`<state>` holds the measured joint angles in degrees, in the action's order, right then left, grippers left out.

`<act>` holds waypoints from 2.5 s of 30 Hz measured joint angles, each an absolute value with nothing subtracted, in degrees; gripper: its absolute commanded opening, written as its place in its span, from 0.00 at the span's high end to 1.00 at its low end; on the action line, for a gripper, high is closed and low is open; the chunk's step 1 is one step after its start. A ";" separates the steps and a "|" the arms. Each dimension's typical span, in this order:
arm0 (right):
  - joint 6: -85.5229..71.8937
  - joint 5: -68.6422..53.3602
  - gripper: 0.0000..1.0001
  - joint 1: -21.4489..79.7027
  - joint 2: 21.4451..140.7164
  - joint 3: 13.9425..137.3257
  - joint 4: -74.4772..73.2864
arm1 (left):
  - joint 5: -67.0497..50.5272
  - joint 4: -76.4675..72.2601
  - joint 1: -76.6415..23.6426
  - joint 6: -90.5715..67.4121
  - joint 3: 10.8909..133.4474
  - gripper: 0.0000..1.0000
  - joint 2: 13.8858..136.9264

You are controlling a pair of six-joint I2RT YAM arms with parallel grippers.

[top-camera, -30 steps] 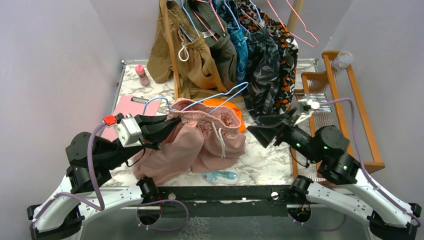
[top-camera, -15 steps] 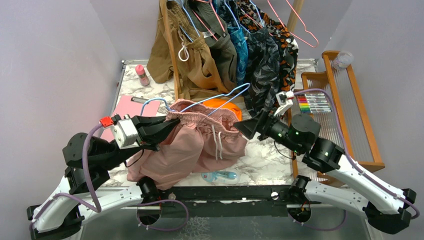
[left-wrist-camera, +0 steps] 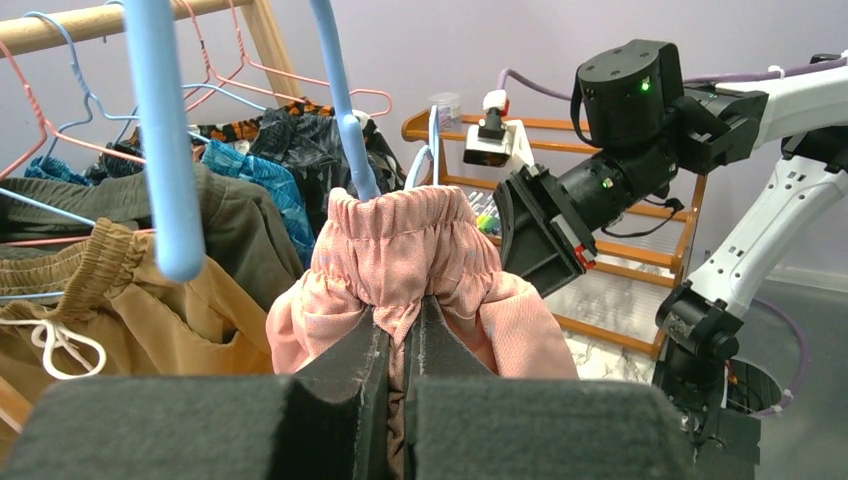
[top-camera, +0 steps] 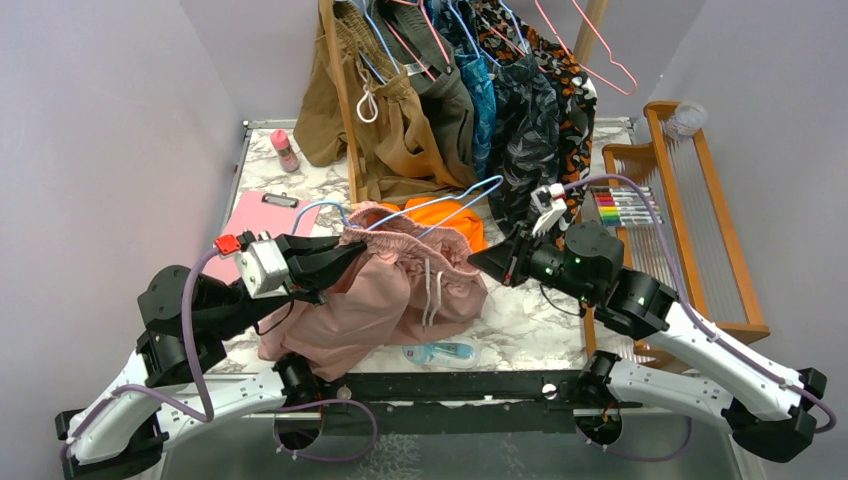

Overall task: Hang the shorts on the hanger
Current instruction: Hang the shorts on the hanger.

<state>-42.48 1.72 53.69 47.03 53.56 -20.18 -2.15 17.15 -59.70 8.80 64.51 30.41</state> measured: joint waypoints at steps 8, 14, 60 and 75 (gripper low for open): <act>-32.38 4.29 0.99 53.69 52.77 78.72 -28.47 | -2.57 12.47 -59.70 9.04 66.39 1.00 32.10; -26.02 5.56 0.99 53.69 54.65 101.19 -25.08 | -6.26 -0.47 -59.70 9.02 79.85 1.00 40.58; -29.45 25.80 0.99 53.91 52.34 81.84 -48.77 | -2.92 14.76 -59.75 6.57 53.36 1.00 29.58; -27.05 22.87 0.99 53.91 56.01 87.13 -50.89 | -3.38 13.50 -59.75 6.55 46.85 1.00 37.15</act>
<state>-27.05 22.87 53.91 56.01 87.13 -50.89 -3.38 13.50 -59.75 6.55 46.85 37.15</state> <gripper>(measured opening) 0.014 0.039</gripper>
